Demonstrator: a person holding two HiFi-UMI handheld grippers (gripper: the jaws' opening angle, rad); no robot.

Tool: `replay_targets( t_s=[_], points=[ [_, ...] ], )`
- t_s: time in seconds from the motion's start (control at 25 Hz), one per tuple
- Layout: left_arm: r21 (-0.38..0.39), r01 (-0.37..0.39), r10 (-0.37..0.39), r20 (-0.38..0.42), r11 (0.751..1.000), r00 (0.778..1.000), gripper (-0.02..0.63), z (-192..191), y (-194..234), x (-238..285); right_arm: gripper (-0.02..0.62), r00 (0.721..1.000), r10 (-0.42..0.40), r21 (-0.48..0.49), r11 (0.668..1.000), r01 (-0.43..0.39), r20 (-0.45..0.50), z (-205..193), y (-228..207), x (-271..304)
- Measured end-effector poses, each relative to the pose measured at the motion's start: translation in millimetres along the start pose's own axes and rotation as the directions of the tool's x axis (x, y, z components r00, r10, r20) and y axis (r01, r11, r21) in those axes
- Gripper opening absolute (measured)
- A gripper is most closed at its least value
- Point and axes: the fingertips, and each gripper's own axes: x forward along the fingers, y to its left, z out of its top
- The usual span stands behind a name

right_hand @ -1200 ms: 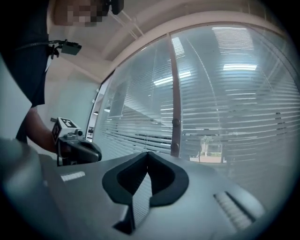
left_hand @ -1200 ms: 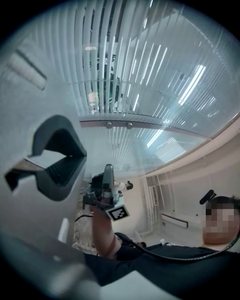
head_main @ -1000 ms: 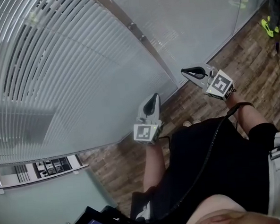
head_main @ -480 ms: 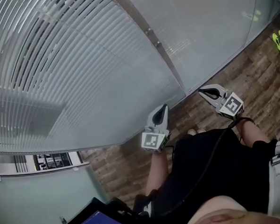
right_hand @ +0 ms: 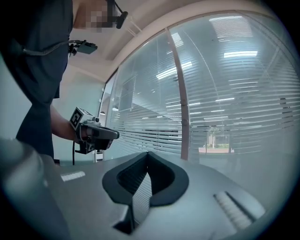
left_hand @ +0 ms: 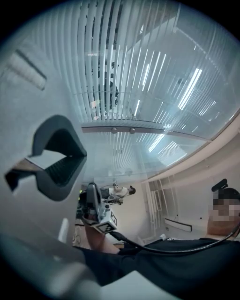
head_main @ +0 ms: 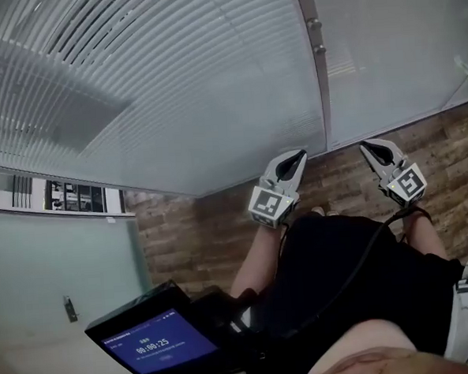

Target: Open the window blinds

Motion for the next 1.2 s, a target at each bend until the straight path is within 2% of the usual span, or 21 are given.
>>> replay_targets(
  t_s=[0.24,0.4,0.64,0.88,1.2],
  points=[
    [-0.013,-0.003,0.002,-0.036,1.0,0.999,0.002,2.7,-1.5,-3.2,0.005,0.999,0.033,-0.018,0.999,-0.033,-0.014,-2.1,11.0,6.6],
    [-0.007,0.005,-0.005,-0.019,1.0,1.0,0.002,2.8,-2.2,-3.1,0.005,0.999,0.036,-0.009,0.999,-0.037,-0.022,-3.4,12.0,9.1],
    [-0.016,-0.02,0.019,-0.04,1.0,0.999,0.002,-13.6,4.8,-9.6,0.005,0.999,0.038,-0.018,0.999,-0.039,-0.03,-6.4,12.0,11.9],
    [-0.036,-0.009,0.008,-0.036,0.999,0.999,0.002,-9.5,0.4,-19.7,0.005,0.998,0.051,-0.028,0.998,-0.052,-0.034,-10.3,23.7,17.9],
    [-0.01,-0.032,0.032,-0.036,0.999,0.999,0.003,-3.7,0.6,-28.8,0.005,0.998,0.056,-0.031,0.998,-0.057,-0.02,-4.0,26.5,15.6]
  ],
)
